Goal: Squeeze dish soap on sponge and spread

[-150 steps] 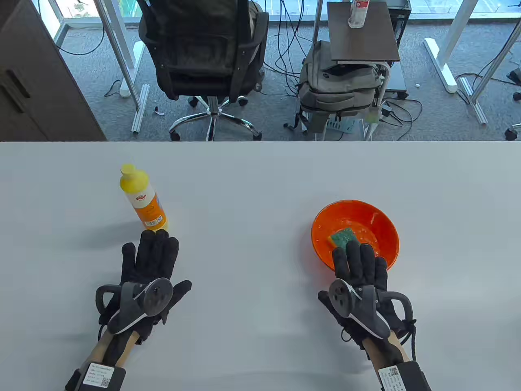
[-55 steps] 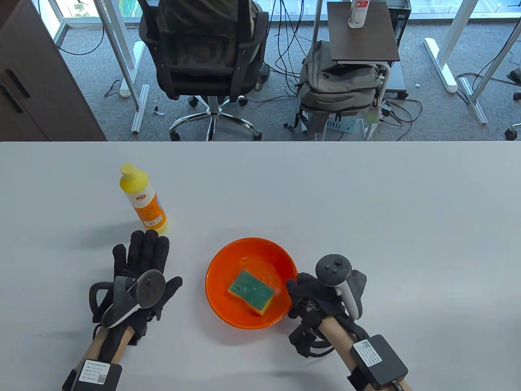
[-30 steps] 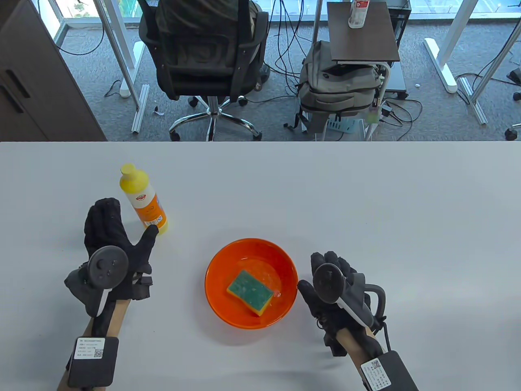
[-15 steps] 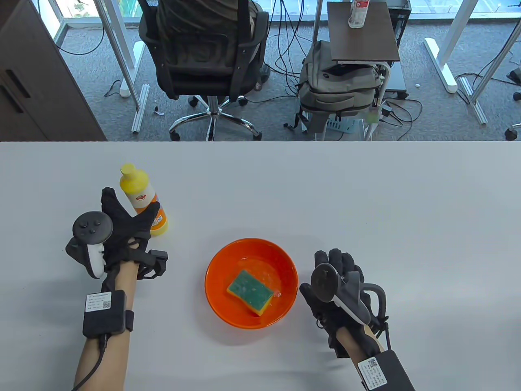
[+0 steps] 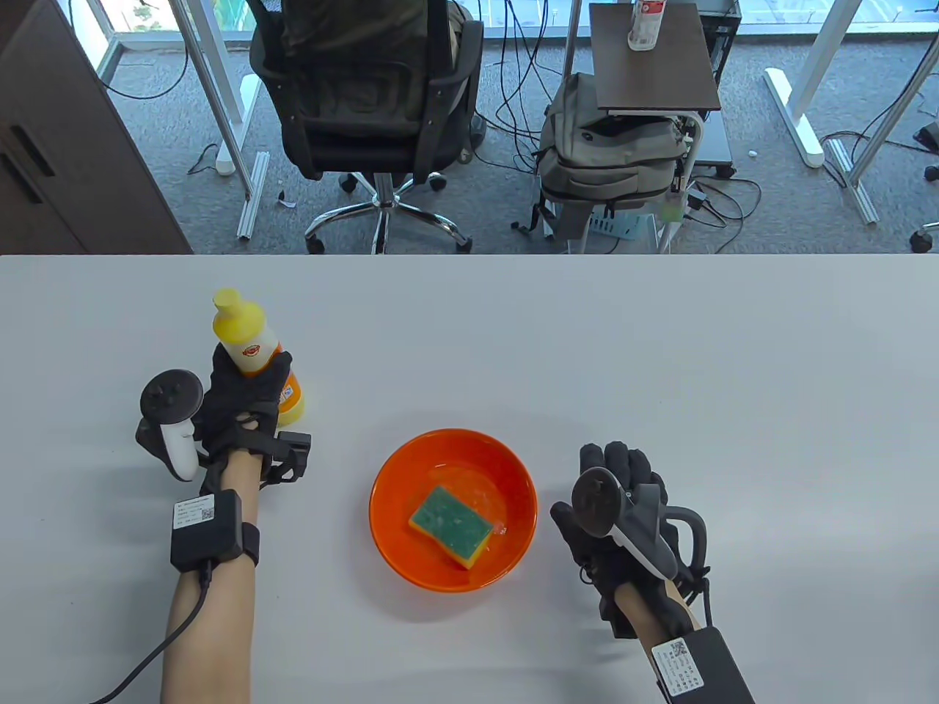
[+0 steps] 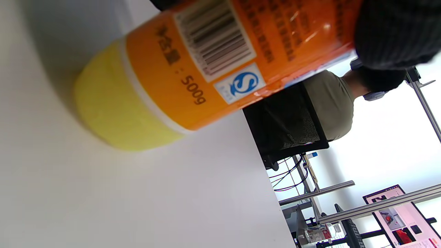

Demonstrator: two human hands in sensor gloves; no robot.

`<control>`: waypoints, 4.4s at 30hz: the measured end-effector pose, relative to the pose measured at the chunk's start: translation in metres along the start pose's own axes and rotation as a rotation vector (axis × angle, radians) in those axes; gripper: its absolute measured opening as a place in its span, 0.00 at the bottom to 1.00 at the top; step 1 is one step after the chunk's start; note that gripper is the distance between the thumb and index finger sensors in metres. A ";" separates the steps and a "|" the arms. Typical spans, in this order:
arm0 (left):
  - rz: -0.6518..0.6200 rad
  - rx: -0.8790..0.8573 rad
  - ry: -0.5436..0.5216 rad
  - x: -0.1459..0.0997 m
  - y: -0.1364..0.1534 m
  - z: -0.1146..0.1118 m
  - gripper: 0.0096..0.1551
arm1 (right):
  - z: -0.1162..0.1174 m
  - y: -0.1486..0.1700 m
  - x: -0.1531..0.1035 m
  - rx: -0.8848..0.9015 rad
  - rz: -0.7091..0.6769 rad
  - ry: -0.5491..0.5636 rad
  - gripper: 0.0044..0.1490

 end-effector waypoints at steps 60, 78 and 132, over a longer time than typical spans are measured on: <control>-0.584 0.918 0.979 -0.219 -0.070 -0.106 0.49 | -0.081 -0.069 -0.106 0.070 -0.631 0.866 0.38; -0.611 1.004 0.961 -0.223 -0.072 -0.105 0.49 | -0.078 -0.062 -0.088 0.302 -0.645 0.688 0.26; -0.998 1.449 0.061 -0.222 -0.125 -0.160 0.48 | -0.010 -0.003 0.000 -0.082 -0.165 0.274 0.46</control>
Point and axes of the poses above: the tracker on the back of each hand, its own y axis roughly to the little-finger side, its own x axis roughly from the wrist to the fingertips, z = x × y, the point moved 2 cm from there along x, roughly from the wrist to the fingertips, and after that the axes turned 15 degrees about -x, right-handed, at the moved point
